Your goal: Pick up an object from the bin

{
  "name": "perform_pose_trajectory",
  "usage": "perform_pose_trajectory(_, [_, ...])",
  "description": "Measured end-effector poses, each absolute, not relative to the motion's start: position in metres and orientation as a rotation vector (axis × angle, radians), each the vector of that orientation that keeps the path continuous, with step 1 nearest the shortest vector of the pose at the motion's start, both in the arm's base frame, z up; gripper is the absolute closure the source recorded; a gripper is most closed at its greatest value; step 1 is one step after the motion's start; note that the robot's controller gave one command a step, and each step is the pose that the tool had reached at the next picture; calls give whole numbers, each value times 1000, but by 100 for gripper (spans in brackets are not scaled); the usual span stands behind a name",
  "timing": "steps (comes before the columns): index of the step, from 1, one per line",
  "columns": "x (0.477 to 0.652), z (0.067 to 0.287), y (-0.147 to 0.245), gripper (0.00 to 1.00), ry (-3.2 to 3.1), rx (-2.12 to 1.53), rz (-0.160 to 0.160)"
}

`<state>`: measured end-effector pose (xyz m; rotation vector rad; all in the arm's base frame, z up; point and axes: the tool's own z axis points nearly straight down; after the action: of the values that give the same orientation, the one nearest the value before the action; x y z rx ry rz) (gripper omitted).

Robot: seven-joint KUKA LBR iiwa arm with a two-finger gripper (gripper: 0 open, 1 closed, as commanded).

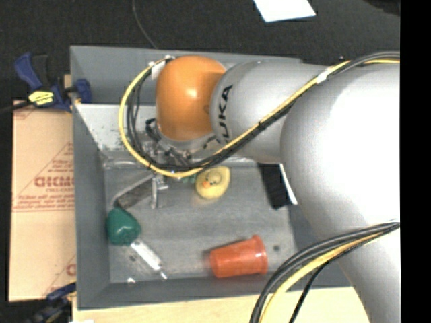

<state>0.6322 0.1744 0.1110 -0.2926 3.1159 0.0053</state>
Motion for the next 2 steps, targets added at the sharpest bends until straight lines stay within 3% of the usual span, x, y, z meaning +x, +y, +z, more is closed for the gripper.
perform_pose_trajectory(1, [632, 76, 162, 0, 3133, -215, 3])
perform_pose_trajectory(2, [639, 71, 198, 0, 3102, -352, 8])
